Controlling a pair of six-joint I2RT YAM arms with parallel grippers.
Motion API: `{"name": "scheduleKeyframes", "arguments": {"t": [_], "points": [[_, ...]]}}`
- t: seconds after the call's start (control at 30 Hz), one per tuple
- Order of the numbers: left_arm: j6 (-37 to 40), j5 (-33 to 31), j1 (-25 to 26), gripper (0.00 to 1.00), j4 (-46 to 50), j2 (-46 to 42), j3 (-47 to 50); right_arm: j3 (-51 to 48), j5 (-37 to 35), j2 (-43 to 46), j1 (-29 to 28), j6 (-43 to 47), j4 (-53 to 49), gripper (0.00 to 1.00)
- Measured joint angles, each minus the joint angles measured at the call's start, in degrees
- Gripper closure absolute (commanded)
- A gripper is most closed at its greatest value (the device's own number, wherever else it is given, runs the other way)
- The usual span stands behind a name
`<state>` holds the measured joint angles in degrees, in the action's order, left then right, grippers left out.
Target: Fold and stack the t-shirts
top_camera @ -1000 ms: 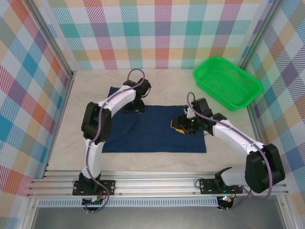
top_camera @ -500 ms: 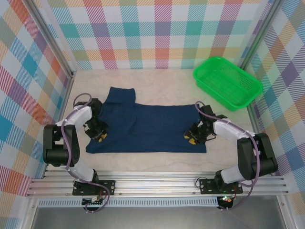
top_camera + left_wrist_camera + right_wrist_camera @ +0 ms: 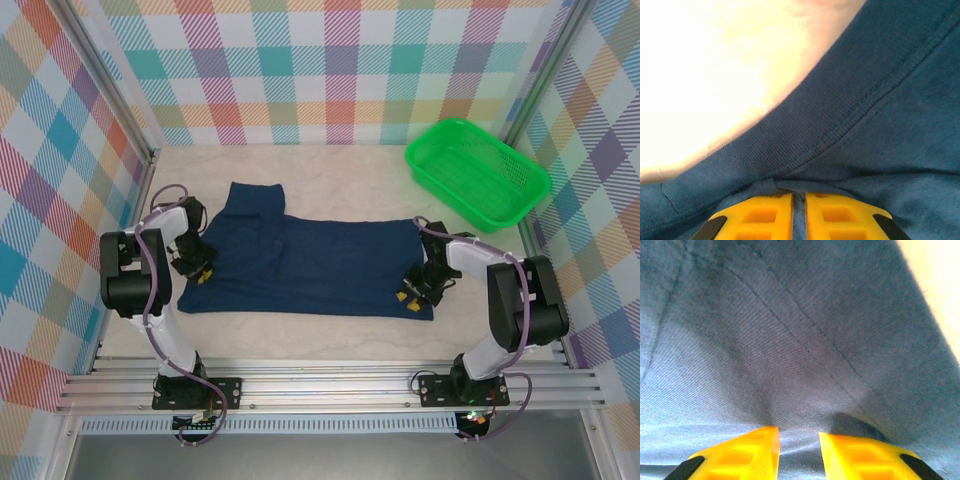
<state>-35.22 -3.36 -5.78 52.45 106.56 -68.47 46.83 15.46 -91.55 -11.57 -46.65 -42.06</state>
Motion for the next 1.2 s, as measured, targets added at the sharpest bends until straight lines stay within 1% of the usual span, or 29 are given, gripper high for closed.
{"name": "scheduleKeyframes", "arguments": {"t": [0.07, 0.1, 0.17, 0.3, 0.43, 0.57, 0.7, 0.83, 0.93, 1.07, 1.2], "points": [[0.37, -0.24, -0.04, 0.72, -0.09, -0.15, -0.22, 0.28, -0.17, -0.02, 0.0, 0.44, -0.46, 0.7], [0.35, -0.46, -0.04, 0.69, -0.07, -0.57, -0.22, 0.44, -0.5, 0.02, 0.04, 0.61, -0.7, 0.69], [-0.13, -1.16, 0.31, 0.67, 0.09, -2.36, -0.2, 0.7, -1.55, 0.7, 0.15, 1.05, -1.16, 0.68], [-2.51, -0.9, 2.54, 0.67, 1.42, -10.51, -0.17, 2.99, -3.5, 4.44, 0.31, 1.92, -3.96, 0.65], [-6.12, 3.65, 6.16, 0.69, 0.92, -15.98, 2.86, 5.73, -3.72, 7.91, -0.07, 2.14, -4.61, 0.65], [-8.79, 7.39, 7.19, 0.7, 0.15, -15.45, 7.34, 6.91, -3.72, 6.84, -0.52, 1.9, -4.11, 0.67], [-10.21, 8.87, 7.21, 0.71, -1.46, -12.22, 8.46, 7.65, -3.87, 2.05, -0.7, 0.44, -3.21, 0.7], [-10.88, 8.07, 7.21, 0.71, -3.34, -8.9, 8.9, 7.87, -4.87, -2.64, -0.79, -1.57, -2.56, 0.71], [-12.52, 5.29, 7.21, 0.71, -3.93, -8.92, 11.23, 7.87, -5.9, -5.22, -0.79, -2.97, -2.82, 0.7], [-15.54, 2.69, 7.21, 0.71, -4.81, -13.62, 16.35, 7.8, -6.93, -5.49, -1.57, -4.72, -4.17, 0.7], [-17.92, 0.76, 7.93, 0.7, -4.28, -17.94, 21.03, 6.47, -8.55, -4.5, -4.31, -5.81, -6.58, 0.7]]}}
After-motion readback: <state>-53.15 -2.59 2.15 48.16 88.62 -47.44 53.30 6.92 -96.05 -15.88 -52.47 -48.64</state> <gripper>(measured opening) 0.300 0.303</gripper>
